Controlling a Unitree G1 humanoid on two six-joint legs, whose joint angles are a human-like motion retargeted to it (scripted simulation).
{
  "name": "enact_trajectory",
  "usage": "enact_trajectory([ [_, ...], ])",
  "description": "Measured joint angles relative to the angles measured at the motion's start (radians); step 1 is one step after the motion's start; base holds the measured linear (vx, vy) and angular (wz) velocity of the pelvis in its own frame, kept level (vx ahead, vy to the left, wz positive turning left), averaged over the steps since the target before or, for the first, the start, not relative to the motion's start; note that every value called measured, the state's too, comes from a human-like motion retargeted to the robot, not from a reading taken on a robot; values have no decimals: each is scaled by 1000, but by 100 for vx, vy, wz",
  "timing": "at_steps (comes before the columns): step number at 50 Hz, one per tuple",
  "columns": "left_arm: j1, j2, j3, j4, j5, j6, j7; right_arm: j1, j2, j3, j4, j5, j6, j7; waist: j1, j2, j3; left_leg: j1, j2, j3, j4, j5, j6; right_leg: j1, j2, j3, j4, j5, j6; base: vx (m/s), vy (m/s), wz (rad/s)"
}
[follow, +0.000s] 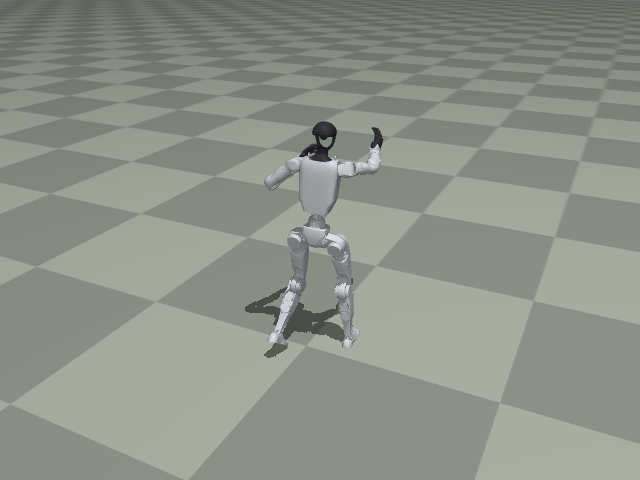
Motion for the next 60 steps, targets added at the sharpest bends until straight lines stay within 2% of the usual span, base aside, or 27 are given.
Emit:
enact_trajectory([
  [3, 172, -10, 86, 27, -32, 15, -25, -80, -21, -7, 36, 47, -13, -26, 72, 5, 71, -108, 37, 68, 239, -120, 45, -20, 21, 19, 283, -195, -42, 95, -17, -35],
  [5, 303, -40, 141, 56, -53, 22, -49, -115, -16, -29, 76, 79, -32, -45, 114, -2, 100, -167, 61, 116, 268, -179, 83, 1, 22, 22, 380, -286, -39, 96, -13, -33],
  [6, 364, -59, 173, 75, -67, 18, -75, -124, -9, -45, 106, 88, -43, -49, 135, -12, 101, -191, 68, 140, 221, -187, 93, 23, 18, 22, 379, -294, -28, 97, -9, -30],
  [9, 512, -98, 244, 112, -91, 7, -144, -112, -7, -87, 194, 97, -65, -47, 207, -46, 70, -225, 71, 200, -59, -151, 82, 114, 9, 15, 282, -238, 8, 100, -4, -27],
  [13, 630, -102, 290, 92, -80, -9, -200, -58, -32, -81, 282, 80, -77, -14, 287, -59, 2, -149, 70, 194, -597, -3, -15, 242, 40, 38, 151, -65, 37, 105, 8, -29],
  [15, 655, -101, 289, 67, -66, -13, -219, -48, -38, -58, 309, 72, -80, 5, 297, -39, -19, -104, 83, 150, -727, 47, -42, 271, 80, 64, 207, -4, 26, 104, 15, -18],
  [16, 646, -98, 280, 59, -57, -7, -220, -54, -38, -48, 319, 70, -76, 10, 293, -34, -20, -93, 86, 130, -722, 61, -29, 250, 99, 77, 306, -4, 15, 97, 14, -10],
  [18, 590, -85, 249, 55, -42, 16, -211, -82, -37, -30, 334, 75, -60, 7, 278, -44, -6, -95, 74, 108, -636, 48, 26, 167, 123, 97, 558, -43, 2, 88, 10, -3],
  [20, 476, -60, 201, 65, -29, 46, -180, -129, -39, -20, 342, 95, -39, -13, 251, -74, 32, -134, 48, 110, -433, -63, 92, 58, 118, 97, 812, -122, -4, 80, 5, 9],
  [23, 231, -36, 79, 88, 13, 68, -117, -203, -29, -6, 351, 123, -27, -42, 200, -81, 83, -159, 57, 116, -188, -254, 112, -87, 95, 38, 973, -229, -43, 77, 2, 8],
  [26, -35, -59, -82, 118, 55, 52, -70, -246, 19, 12, 355, 119, -33, -49, 133, -53, 81, -104, 81, 110, -195, -294, 78, -185, 83, -38, 834, -248, -63, 76, 0, 16],
  [30, -252, -128, -242, 122, 4, 11, -56, -239, 111, 17, 322, 97, -37, -61, 40, 0, 27, 23, 97, 82, -355, -197, 13, -167, 77, -102, 295, -92, -7, 83, -4, 30],
  [33, -277, -142, -284, 102, -46, 10, -73, -215, 173, 18, 289, 85, -25, -77, 5, 1, 12, 82, 68, 51, -324, -89, 15, -70, 61, -51, -36, -40, 38, 92, -14, 27],
  [35, -252, -136, -292, 93, -70, 22, -91, -204, 191, 19, 277, 80, -9, -88, 14, -9, 9, 53, 41, 48, -168, -18, 36, -15, 43, -19, -111, -1, 28, 90, -18, 10],
  [37, -197, -117, -278, 91, -104, 34, -102, -214, 183, 24, 276, 87, 5, -108, 44, -8, 19, -29, 39, 70, 68, 12, 58, 8, 38, -7, -56, 43, -17, 86, -16, -2],
  [38, -160, -104, -263, 92, -122, 40, -106, -228, 176, 30, 280, 94, 8, -119, 63, -1, 32, -73, 53, 87, 184, 1, 68, 4, 46, -3, 17, 25, -46, 83, -14, -19],
  [40, -65, -74, -214, 96, -151, 52, -114, -274, 165, 49, 300, 111, 6, -140, 103, 13, 68, -149, 98, 126, 375, -64, 92, -33, 69, 5, 241, -103, -84, 80, -12, -34],
  [43, 126, -34, -99, 102, -182, 61, -126, -336, 166, 80, 352, 140, -9, -167, 143, 6, 108, -238, 141, 180, 456, -161, 117, -53, 74, 7, 474, -263, -63, 78, -10, -30],
  [45, 259, -16, -1, 103, -202, 49, -141, -357, 175, 92, 398, 162, -25, -181, 165, -8, 110, -279, 155, 211, 366, -177, 109, -26, 74, 6, 498, -292, -27, 75, -5, -29],
  [47, 376, -3, 88, 99, -220, 31, -156, -343, 176, 89, 436, 180, -43, -179, 200, -23, 89, -277, 153, 230, 144, -146, 80, 26, 78, 17, 436, -262, 7, 72, 1, -48],
  [50, 501, 7, 174, 89, -250, 3, -173, -305, 176, 81, 467, 209, -75, -161, 263, -42, 56, -203, 121, 197, -330, -46, 17, 99, 84, 65, 326, -173, 45, 68, 10, -87],
  [53, 570, -3, 185, 67, -270, -24, -185, -290, 192, 90, 467, 234, -117, -133, 302, -21, 34, -124, 120, 45, -669, 80, -44, 134, 121, 132, 310, -110, 47, 61, 22, -115],
  [55, 571, -4, 153, 61, -267, -31, -187, -286, 205, 93, 444, 242, -140, -121, 305, -9, 28, -106, 118, -33, -726, 150, -57, 118, 142, 169, 385, -108, 33, 52, 27, -95],
  [57, 505, 10, 93, 78, -244, -20, -178, -280, 211, 82, 387, 242, -152, -122, 284, -25, 41, -123, 83, -33, -648, 142, -36, 65, 134, 184, 542, -155, 15, 44, 26, -55],
  [60, 341, 32, -2, 108, -182, 19, -162, -252, 207, 48, 252, 229, -156, -122, 225, -65, 88, -183, 24, 36, -412, -3, 14, -14, 70, 144, 774, -275, -18, 38, 24, -24],
])
